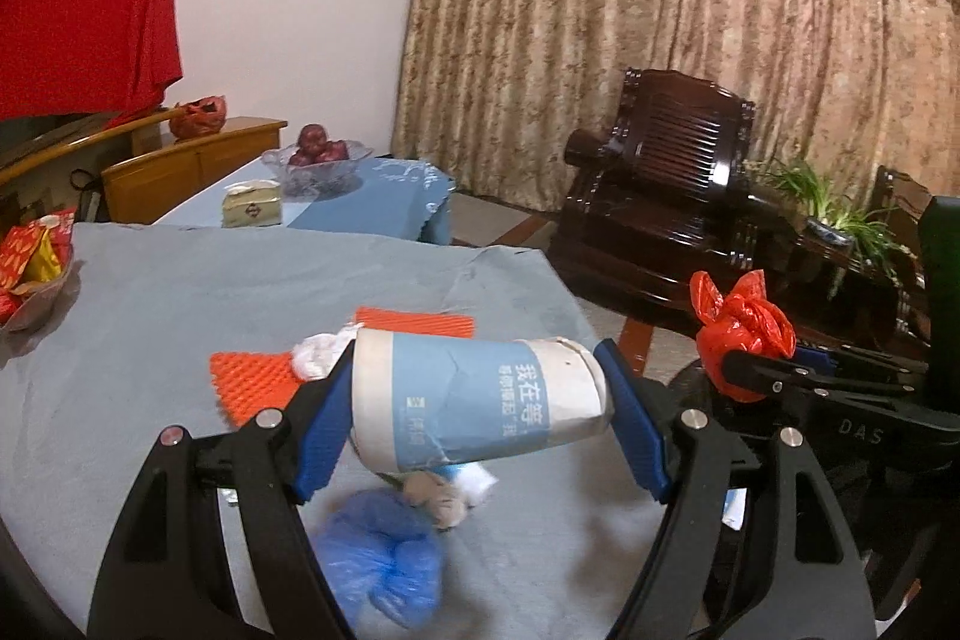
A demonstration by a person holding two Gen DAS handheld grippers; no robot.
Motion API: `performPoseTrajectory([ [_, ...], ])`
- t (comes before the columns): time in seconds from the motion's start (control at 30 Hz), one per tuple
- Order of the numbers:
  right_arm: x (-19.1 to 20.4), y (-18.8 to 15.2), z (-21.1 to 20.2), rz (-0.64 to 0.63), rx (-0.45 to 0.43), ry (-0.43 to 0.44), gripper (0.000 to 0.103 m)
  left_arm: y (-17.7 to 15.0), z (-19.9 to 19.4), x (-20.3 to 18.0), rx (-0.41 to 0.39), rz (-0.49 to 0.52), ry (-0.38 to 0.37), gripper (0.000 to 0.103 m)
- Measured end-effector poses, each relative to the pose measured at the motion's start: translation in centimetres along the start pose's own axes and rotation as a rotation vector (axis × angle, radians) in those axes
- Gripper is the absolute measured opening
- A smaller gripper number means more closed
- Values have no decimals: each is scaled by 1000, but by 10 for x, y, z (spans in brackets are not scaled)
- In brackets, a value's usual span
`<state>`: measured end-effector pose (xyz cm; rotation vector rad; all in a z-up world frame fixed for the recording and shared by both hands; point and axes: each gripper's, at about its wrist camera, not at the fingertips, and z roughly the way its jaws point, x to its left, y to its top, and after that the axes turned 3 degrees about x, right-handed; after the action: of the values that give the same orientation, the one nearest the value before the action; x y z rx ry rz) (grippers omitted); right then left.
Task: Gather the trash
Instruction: 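Carry the cup and red bag over the trash bin and open both grippers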
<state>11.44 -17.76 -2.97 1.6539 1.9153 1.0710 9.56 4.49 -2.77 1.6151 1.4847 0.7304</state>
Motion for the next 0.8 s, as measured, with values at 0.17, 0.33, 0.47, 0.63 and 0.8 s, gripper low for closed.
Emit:
performPoseTrajectory([
  [0.17, -13, -8, -23, 21, -17, -29, 42, 2, -4, -23, -8, 22, -47, 74],
  [0.33, -31, -16, -47, 41, -40, -62, 42, 1, -5, -48, -13, 48, -98, 74],
  [0.47, -43, -22, -62, 57, -53, -90, 42, 1, -5, -68, -13, 69, -138, 74],
  [0.63, -59, -30, -78, 83, -67, -129, 42, -2, -5, -92, -11, 93, -182, 74],
  [0.8, -81, -43, -94, 125, -75, -186, 42, -7, -2, -118, -6, 128, -227, 74],
])
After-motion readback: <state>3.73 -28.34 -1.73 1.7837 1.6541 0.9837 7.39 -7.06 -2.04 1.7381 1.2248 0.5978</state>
